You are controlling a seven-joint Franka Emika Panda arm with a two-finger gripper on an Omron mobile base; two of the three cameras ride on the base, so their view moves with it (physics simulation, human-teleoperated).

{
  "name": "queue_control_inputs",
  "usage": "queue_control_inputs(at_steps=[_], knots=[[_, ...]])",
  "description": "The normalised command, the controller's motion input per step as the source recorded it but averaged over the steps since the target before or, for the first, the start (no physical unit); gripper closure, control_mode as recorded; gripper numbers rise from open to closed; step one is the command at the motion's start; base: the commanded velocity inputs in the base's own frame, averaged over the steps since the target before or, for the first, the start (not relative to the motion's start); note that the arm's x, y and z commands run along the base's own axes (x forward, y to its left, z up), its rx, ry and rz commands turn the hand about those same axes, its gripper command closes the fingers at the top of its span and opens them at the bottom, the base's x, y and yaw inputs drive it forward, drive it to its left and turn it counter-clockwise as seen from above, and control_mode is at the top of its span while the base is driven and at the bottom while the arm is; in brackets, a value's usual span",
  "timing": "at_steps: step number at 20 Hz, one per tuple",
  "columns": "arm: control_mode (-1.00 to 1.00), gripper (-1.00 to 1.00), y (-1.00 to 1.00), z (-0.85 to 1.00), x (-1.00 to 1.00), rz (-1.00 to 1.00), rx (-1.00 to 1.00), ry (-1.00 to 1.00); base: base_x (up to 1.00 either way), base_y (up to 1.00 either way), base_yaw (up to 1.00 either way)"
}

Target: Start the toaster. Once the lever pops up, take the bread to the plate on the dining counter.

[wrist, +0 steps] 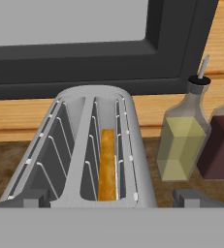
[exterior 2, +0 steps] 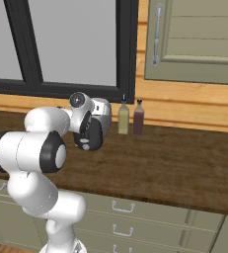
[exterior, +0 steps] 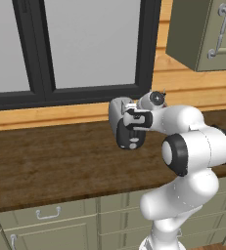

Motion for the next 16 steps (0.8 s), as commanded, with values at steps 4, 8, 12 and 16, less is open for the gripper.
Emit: queue_control_inputs(at_steps=[4, 8, 12, 16], knots=[[-1.00, -1.00, 0.00, 0.00, 0.00, 0.00, 0.00, 0.00, 0.00, 0.00, 0.00], [-1.00, -1.00, 0.00, 0.00, 0.00, 0.00, 0.00, 0.00, 0.00, 0.00, 0.00], [-1.00, -1.00, 0.00, 0.00, 0.00, 0.00, 0.00, 0.00, 0.00, 0.00, 0.00], [-1.00, -1.00, 0.00, 0.00, 0.00, 0.00, 0.00, 0.00, 0.00, 0.00, 0.00]])
